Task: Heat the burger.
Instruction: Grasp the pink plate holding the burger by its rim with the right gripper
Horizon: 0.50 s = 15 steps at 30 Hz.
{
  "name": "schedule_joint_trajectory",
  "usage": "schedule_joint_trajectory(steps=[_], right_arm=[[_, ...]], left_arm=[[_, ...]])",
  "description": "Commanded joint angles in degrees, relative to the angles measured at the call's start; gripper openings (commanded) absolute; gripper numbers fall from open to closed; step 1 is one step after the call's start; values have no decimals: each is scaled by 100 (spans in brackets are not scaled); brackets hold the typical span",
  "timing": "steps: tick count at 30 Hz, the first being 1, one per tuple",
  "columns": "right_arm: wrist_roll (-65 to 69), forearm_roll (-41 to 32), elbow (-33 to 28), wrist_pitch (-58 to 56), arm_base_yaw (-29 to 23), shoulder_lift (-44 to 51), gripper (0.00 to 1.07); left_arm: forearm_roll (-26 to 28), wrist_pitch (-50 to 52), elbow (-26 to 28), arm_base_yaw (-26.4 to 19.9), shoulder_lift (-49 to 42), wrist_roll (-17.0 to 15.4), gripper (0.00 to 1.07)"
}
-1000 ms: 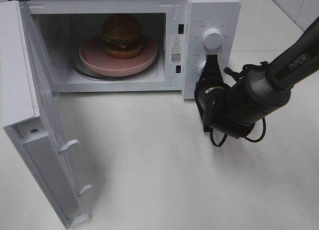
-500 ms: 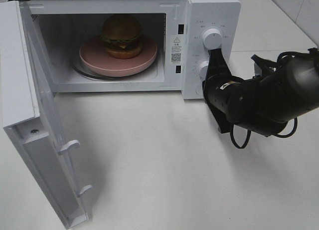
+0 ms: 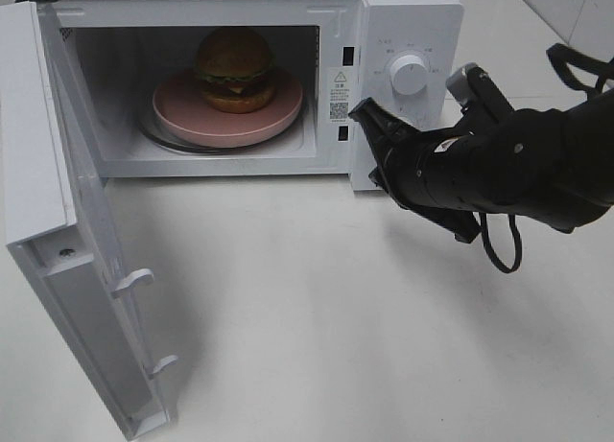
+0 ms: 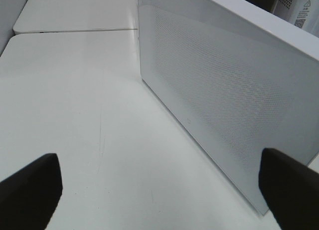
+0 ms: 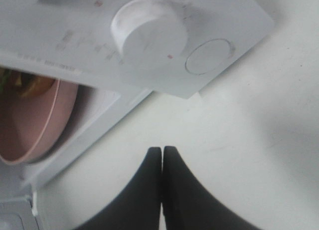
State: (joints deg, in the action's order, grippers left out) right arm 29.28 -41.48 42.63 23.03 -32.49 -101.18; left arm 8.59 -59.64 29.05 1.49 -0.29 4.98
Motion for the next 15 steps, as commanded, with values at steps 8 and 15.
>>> schedule_joint_trajectory(steps=[8, 15], right_arm=[[-1914, 1106, 126, -2103, 40, 510, 0], [-2779, 2200, 470, -3867, 40, 722, 2]], left_arm=[[23, 11, -34, -11, -115, -40, 101], [23, 11, -34, -11, -115, -40, 101]])
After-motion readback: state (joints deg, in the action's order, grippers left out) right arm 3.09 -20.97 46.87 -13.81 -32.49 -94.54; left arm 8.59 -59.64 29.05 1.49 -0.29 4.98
